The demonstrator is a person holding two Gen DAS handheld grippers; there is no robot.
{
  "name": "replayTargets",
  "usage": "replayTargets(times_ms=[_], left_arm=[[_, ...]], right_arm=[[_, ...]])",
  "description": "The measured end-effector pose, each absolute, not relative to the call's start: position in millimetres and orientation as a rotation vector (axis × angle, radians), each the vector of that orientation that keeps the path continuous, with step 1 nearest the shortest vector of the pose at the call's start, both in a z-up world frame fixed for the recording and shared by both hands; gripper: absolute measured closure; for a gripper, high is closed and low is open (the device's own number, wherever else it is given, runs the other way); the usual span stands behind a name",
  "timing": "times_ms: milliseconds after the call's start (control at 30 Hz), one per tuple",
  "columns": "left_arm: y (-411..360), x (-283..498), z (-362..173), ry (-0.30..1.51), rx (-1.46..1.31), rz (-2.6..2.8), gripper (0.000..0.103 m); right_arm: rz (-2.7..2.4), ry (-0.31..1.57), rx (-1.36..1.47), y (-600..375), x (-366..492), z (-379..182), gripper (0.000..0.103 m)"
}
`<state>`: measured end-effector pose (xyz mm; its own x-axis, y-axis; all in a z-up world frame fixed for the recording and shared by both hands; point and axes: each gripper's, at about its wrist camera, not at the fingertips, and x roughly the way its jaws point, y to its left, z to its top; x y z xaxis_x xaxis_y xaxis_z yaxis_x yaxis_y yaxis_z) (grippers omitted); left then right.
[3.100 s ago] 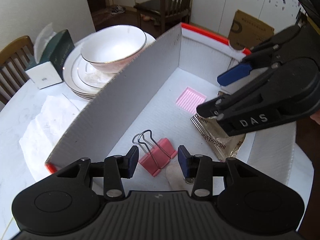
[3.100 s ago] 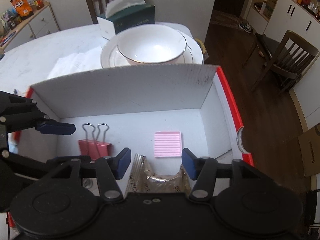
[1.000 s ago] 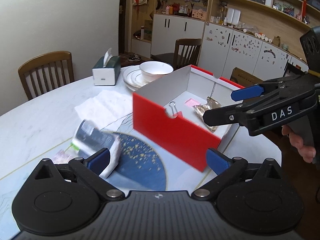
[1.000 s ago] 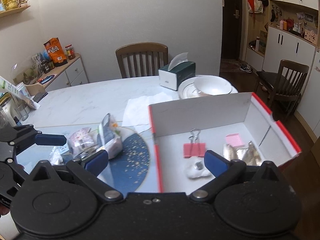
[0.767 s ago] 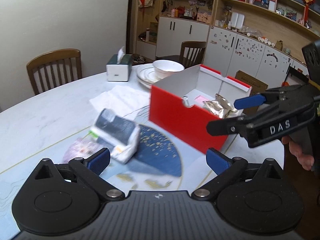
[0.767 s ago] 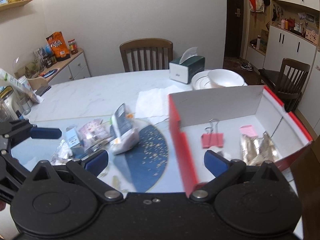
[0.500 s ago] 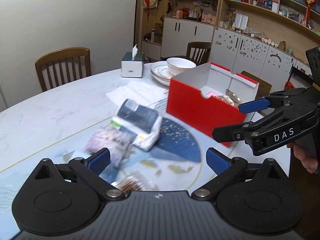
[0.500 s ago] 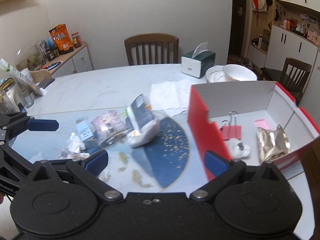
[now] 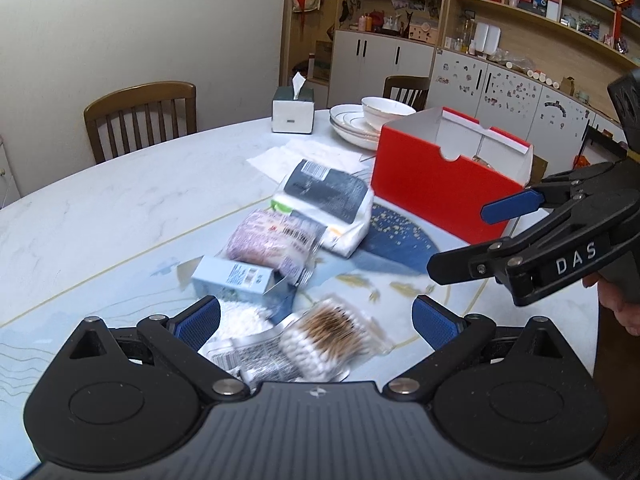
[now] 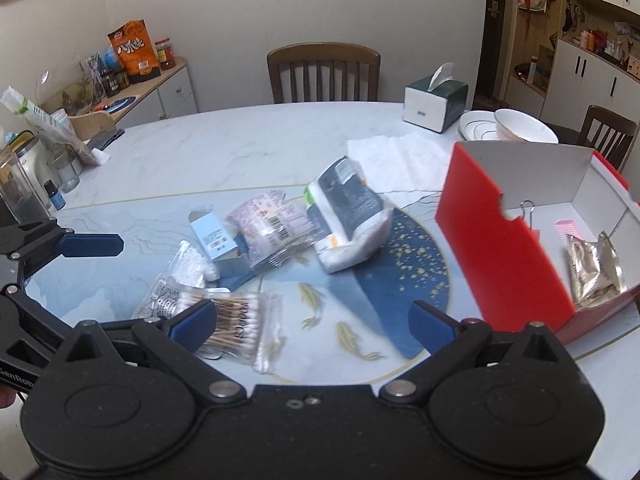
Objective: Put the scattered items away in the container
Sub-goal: 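Withdraw both grippers from the box back over the scattered items, then grasp the cotton swab pack with the right gripper while the left grasps the silver foil packet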
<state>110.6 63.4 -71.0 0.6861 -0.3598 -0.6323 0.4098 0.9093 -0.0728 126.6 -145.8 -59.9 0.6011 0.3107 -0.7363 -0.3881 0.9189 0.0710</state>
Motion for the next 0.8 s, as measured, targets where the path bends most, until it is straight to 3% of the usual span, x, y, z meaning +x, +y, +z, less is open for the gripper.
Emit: replayTargets(times_ms=[800], left_arm=[[87,126,-122,0.692,0.338,-0.673,0.001]], right_arm=[[0.458,0.958,-0.136,-87,145,-93,0.001]])
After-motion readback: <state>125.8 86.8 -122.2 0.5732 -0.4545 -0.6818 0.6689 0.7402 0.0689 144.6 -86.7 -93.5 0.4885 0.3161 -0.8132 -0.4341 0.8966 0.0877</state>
